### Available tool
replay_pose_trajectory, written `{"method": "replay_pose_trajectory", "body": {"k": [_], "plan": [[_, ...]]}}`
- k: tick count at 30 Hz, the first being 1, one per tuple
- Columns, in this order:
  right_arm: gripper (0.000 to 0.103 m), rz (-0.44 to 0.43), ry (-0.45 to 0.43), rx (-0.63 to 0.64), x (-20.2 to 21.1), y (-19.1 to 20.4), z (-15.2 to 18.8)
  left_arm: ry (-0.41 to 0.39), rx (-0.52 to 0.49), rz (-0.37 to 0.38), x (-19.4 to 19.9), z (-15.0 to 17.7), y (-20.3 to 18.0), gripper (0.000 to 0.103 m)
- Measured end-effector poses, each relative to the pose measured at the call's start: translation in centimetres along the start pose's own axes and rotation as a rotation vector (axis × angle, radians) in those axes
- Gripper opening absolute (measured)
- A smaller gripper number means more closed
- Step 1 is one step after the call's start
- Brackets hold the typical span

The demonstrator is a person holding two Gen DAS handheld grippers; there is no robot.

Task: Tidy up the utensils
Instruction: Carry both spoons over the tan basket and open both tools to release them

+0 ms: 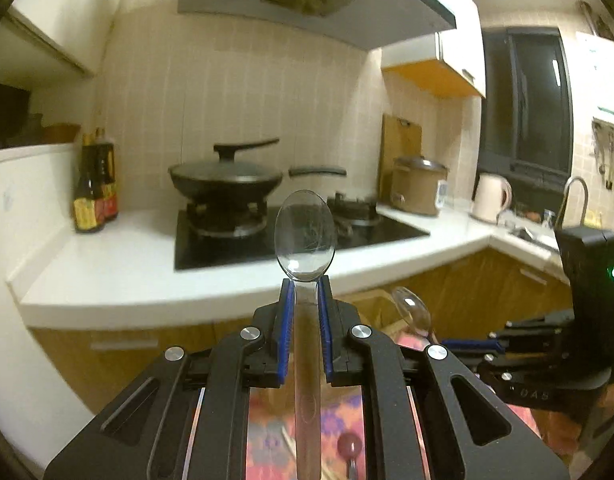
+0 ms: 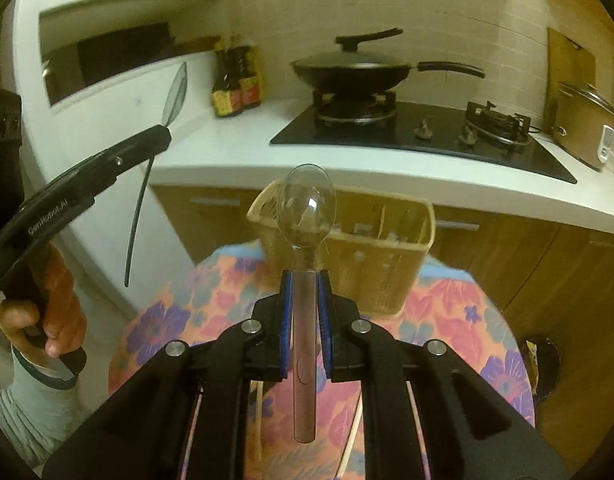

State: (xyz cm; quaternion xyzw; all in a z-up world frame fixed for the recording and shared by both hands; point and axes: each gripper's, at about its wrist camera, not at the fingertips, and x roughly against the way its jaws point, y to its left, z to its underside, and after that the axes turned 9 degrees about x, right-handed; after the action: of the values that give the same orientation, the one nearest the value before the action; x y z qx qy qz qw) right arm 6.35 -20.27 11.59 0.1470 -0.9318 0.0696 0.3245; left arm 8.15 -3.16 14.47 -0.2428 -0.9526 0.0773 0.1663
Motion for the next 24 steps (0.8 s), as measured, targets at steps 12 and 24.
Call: {"method": "replay_pose_trajectory", "body": {"k": [12,24], "plan": [[0.010,0.156,-0.316,-0.078,-0.9,-5.4,-5.9,-0.113,0.074,0.121,-7.8,-2.4,1.7,0.010],[0.010,0.205,-0.353,-0.085,-7.1,-7.8,-4.5,-0.103,0.145,0.111,-13.8,0.2,5.1,0.011]]}}
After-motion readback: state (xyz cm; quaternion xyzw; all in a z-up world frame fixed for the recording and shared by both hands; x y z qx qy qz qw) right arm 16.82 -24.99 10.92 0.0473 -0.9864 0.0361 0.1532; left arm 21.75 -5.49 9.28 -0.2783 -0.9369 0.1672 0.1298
